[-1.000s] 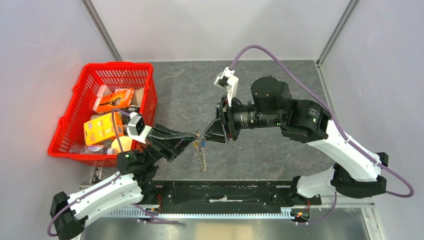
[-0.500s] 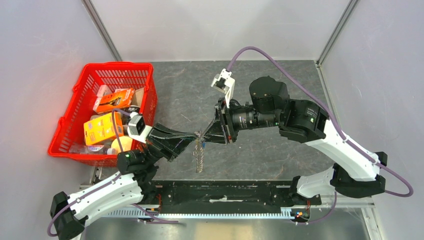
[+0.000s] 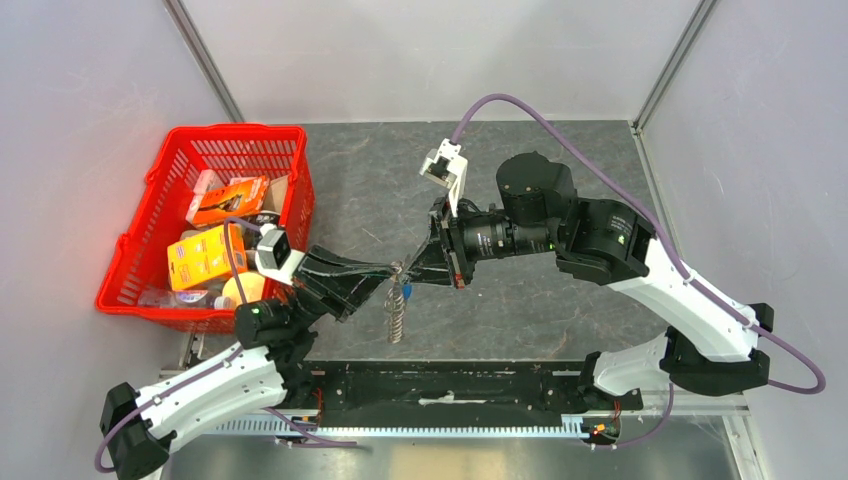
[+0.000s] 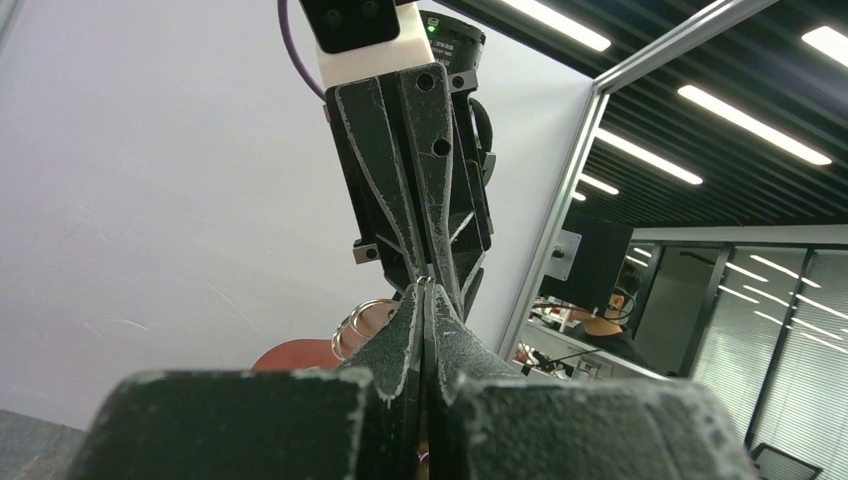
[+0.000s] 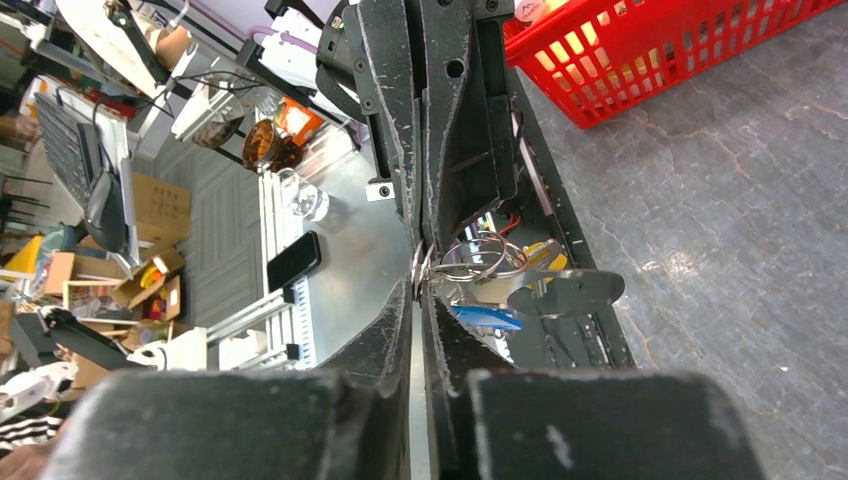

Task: Put the keys on the keyring

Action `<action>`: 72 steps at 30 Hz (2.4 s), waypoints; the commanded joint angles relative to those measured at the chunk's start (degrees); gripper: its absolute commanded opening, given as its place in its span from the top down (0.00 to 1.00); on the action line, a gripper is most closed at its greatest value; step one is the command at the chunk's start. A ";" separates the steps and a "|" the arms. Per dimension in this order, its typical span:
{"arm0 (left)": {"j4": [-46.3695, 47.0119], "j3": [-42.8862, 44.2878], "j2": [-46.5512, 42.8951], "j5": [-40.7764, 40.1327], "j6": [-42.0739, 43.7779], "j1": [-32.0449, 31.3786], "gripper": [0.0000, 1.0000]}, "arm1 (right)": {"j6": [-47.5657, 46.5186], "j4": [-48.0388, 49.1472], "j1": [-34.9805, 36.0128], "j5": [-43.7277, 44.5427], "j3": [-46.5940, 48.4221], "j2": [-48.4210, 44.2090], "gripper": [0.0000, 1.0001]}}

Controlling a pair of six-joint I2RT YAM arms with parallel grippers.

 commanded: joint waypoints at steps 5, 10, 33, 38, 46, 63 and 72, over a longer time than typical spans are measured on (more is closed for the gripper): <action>1.35 1.24 0.99 0.01 0.64 0.07 0.98 | -2.02 1.03 -0.11 0.38 1.50 -0.47 1.00; -1.45 1.62 1.26 3.03 0.49 0.02 0.89 | -4.26 -3.04 -0.15 0.16 4.29 0.25 1.00; -28.59 10.10 -5.00 21.54 8.30 0.05 0.63 | -13.60 -14.19 -0.13 -6.86 8.26 -1.69 1.00; -28.27 12.49 -1.65 25.89 6.61 0.11 0.53 | -16.84 -17.55 -0.11 -9.62 9.53 -0.49 1.00; -36.74 16.52 -0.22 29.56 10.25 0.09 0.52 | -23.37 -25.47 0.03 -13.52 11.39 1.09 1.00; -47.43 23.89 3.47 33.98 12.72 0.09 0.55 | -26.01 -26.75 2.52 -10.56 10.43 3.89 1.00; -51.93 25.86 5.50 35.69 13.45 0.09 0.59 | -26.24 -26.58 3.76 -9.95 12.12 5.56 1.00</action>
